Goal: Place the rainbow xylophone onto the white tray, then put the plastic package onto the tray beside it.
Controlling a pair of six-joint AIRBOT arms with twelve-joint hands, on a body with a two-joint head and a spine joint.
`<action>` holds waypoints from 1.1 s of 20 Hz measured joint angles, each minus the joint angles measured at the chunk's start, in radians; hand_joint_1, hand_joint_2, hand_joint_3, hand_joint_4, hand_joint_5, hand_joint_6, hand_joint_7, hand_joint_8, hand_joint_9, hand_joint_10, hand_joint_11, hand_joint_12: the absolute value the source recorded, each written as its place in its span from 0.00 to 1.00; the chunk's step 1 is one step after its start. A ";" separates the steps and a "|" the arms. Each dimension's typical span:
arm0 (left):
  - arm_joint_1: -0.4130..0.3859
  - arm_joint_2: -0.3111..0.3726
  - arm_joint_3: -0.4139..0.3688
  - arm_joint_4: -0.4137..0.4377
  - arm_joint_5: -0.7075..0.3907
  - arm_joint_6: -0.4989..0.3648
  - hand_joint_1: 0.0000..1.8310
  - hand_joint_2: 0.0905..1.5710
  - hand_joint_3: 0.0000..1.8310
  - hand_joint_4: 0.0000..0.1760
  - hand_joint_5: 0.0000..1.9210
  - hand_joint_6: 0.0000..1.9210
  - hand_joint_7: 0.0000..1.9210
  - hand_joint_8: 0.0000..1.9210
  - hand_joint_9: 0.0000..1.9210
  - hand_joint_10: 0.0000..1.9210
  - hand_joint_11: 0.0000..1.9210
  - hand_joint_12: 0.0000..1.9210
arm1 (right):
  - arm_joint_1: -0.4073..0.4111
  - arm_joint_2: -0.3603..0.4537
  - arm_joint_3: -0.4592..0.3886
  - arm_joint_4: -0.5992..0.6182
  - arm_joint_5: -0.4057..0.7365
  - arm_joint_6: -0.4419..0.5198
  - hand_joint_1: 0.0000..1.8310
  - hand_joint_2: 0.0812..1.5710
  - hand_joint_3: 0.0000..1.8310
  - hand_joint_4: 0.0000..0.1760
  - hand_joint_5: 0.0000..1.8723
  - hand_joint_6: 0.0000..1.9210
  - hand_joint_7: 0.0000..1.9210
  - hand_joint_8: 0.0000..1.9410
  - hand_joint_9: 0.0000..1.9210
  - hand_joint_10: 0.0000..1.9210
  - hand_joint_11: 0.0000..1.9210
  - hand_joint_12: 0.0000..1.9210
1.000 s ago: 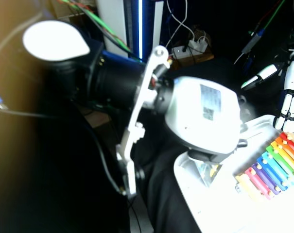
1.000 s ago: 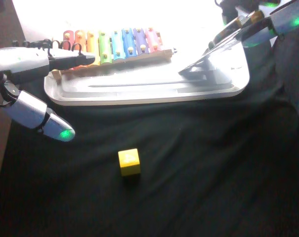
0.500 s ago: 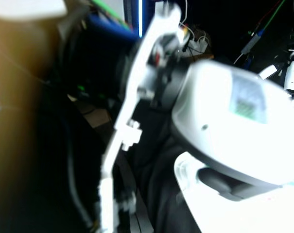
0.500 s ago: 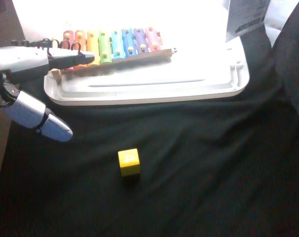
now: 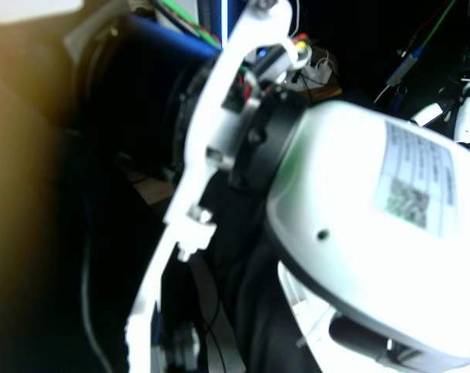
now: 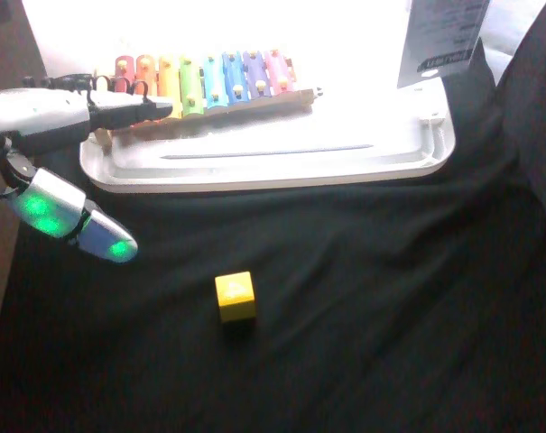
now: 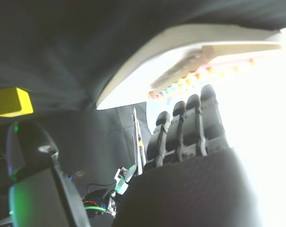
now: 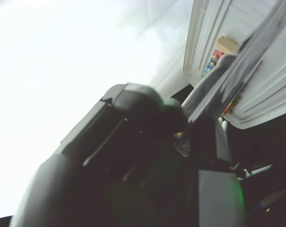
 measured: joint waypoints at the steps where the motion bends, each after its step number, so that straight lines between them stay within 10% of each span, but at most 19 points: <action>1: 0.000 0.000 0.000 -0.002 -0.003 0.000 0.41 0.42 0.00 0.08 0.00 0.00 0.03 0.00 0.01 0.00 0.03 0.01 | 0.000 -0.004 0.002 0.008 -0.002 -0.018 0.66 0.64 0.00 0.00 0.62 0.33 0.65 0.70 0.72 0.83 0.73 0.94; 2: 0.000 0.000 0.000 -0.001 -0.004 0.000 0.41 0.42 0.00 0.00 0.00 0.00 0.03 0.01 0.02 0.00 0.04 0.01 | 0.000 -0.009 0.002 0.031 -0.006 -0.039 0.70 0.65 0.00 0.00 0.60 0.36 0.60 0.50 0.70 0.79 0.70 0.93; 5: 0.000 0.000 0.000 -0.003 -0.011 0.000 0.41 0.42 0.00 0.04 0.00 0.00 0.03 0.00 0.02 0.00 0.05 0.01 | 0.000 -0.018 0.004 0.059 -0.010 -0.043 0.66 0.64 0.00 0.00 0.62 0.33 0.68 0.87 0.76 0.94 0.77 1.00; 11: 0.002 0.000 -0.004 -0.011 -0.025 0.003 0.40 0.43 0.00 0.00 0.00 0.00 0.03 0.00 0.03 0.00 0.05 0.01 | -0.107 -0.027 -0.017 0.378 0.026 -0.278 0.66 0.64 0.00 0.00 0.63 0.33 0.68 0.96 0.78 1.00 0.82 1.00; 15: 0.023 0.000 -0.005 -0.028 -0.032 0.004 0.39 0.43 0.00 0.10 0.00 0.00 0.03 0.00 0.03 0.00 0.05 0.01 | -0.222 -0.047 -0.009 0.486 0.108 -0.287 0.67 0.61 0.00 0.00 0.70 0.20 0.70 0.60 0.75 0.71 0.73 0.84; 17: 0.037 0.001 -0.005 -0.043 -0.039 0.005 0.40 0.44 0.00 0.20 0.00 0.00 0.03 0.00 0.03 0.00 0.05 0.01 | -0.293 -0.063 0.008 0.529 0.160 -0.285 0.65 0.67 0.01 0.00 0.56 0.46 0.66 0.89 0.74 0.90 0.75 0.96; 20: 0.043 0.005 -0.010 -0.048 -0.042 0.007 0.40 0.43 0.00 0.23 0.00 0.00 0.03 0.00 0.03 0.00 0.05 0.01 | -0.323 -0.067 0.008 0.549 0.175 -0.289 0.62 0.73 0.02 0.00 0.45 0.66 0.60 0.98 0.66 0.99 0.70 1.00; 22: 0.048 0.011 -0.011 -0.050 -0.045 0.008 0.39 0.42 0.00 0.15 0.00 0.00 0.04 0.00 0.03 0.00 0.05 0.01 | -0.344 -0.064 0.005 0.547 0.175 -0.291 0.64 0.70 0.00 0.00 0.51 0.53 0.62 0.97 0.69 1.00 0.74 1.00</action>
